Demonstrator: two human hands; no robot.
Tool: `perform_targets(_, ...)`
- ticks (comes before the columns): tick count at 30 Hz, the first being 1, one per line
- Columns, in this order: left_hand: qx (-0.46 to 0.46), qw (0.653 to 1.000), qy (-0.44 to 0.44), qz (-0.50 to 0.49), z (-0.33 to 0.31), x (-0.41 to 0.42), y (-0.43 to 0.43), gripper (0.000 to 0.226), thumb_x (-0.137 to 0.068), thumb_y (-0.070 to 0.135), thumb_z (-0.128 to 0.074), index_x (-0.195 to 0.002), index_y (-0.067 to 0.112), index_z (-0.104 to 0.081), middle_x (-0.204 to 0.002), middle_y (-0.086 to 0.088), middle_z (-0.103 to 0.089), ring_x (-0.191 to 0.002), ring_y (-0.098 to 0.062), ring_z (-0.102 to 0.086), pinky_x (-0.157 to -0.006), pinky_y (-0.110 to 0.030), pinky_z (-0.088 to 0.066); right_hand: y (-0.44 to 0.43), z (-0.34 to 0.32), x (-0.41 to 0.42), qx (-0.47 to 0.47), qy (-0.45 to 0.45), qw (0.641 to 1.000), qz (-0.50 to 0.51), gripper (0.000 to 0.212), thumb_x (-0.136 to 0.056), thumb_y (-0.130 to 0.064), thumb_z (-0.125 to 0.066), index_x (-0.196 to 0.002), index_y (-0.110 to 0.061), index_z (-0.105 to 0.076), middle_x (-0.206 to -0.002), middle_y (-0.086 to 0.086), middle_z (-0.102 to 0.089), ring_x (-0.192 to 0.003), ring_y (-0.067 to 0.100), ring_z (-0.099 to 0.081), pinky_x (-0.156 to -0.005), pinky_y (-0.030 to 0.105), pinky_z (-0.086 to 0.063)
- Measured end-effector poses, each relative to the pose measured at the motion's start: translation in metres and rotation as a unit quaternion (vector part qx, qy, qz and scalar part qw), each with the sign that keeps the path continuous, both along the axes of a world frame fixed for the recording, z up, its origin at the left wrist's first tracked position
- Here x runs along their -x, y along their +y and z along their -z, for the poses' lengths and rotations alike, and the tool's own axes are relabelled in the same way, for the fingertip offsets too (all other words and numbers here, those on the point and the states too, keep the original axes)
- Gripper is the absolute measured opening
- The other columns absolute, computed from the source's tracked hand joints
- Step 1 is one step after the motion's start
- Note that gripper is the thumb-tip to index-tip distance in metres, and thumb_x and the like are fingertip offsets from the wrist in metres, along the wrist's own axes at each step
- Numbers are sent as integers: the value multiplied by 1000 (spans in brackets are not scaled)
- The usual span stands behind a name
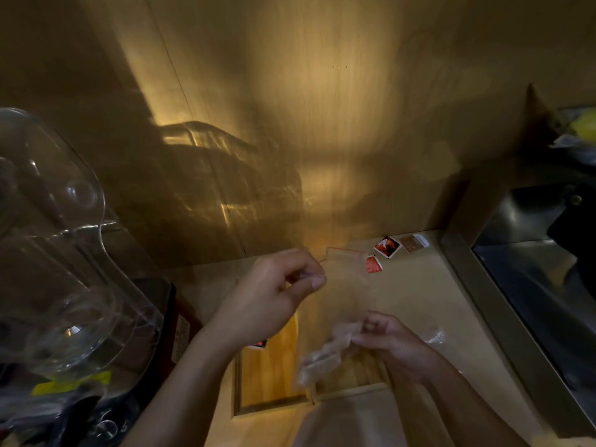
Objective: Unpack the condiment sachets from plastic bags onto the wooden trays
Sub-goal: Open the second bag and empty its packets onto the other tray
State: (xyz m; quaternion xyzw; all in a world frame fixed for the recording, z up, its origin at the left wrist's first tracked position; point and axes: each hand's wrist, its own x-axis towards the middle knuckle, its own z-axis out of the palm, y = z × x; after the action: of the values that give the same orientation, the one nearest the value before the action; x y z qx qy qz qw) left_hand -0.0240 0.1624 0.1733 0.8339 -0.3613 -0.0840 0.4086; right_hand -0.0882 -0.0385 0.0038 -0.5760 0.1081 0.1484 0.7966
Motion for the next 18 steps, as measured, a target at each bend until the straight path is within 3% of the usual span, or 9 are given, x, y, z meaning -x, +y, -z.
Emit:
perform_targets(2, 37, 998, 52, -18, 0, -5, 3, 10, -87, 15, -60, -77, 14, -64, -74, 2, -62, -74, -16, -59, -70, -25, -46, -1, 6, 2, -10, 21, 1000, -9, 60, -52, -22, -86, -101, 4, -64, -93, 14, -72, -81, 22, -68, -73, 28, -57)
perform_targets(4, 74, 993, 91, -32, 3, -9, 5, 10, -86, 8, -60, -78, 10, -64, -71, 0, -62, -68, -9, -60, -66, -20, -47, -1, 14, 5, -15, 33, 999, -15, 66, -45, -30, -90, -96, 3, -66, -89, 13, -72, -76, 21, -67, -70, 31, -55)
perform_targets(7, 135, 977, 161, -34, 6, -6, 0, 9, -84, -1, -58, -78, 3, -63, -67, -2, -61, -60, -2, -59, -59, -12, -47, 4, 18, 9, -65, 32, 997, -6, 50, -48, -27, -89, -85, -2, -67, -78, 11, -71, -69, 20, -66, -65, 33, -54)
perform_targets(11, 152, 966, 204, -53, 21, -9, -7, 10, -86, 1, -56, -79, 5, -63, -62, 5, -63, -56, -2, -58, -54, -12, -46, 11, 15, 16, -92, 34, 993, 64, 23, -62, -10, -77, -68, -1, -57, -55, 8, -64, -45, 15, -59, -42, 23, -48)
perform_targets(12, 149, 963, 215, -71, 30, -13, -8, 12, -87, 3, -55, -79, 7, -63, -62, 5, -63, -55, -2, -58, -53, -13, -47, 10, 17, 18, -82, 39, 992, 86, 14, -71, -5, -68, -67, -1, -55, -51, 6, -62, -42, 13, -57, -39, 21, -46)
perform_targets(14, 135, 954, 236, -127, 53, -23, -11, 15, -89, 4, -55, -77, 9, -62, -66, 0, -61, -57, -6, -58, -51, -16, -48, 5, 27, 20, -30, 59, 990, 126, 18, -82, 3, -56, -65, -2, -54, -45, 2, -59, -36, 8, -51, -36, 17, -42)
perform_targets(18, 91, 926, 301, -209, 111, -39, -14, 20, -89, 1, -54, -73, 10, -60, -68, -3, -58, -61, -14, -54, -49, -21, -49, -5, 50, 22, 112, 94, 973, 176, 29, -84, 3, -56, -57, -6, -52, -38, 0, -51, -34, 12, -40, -40, 22, -29)
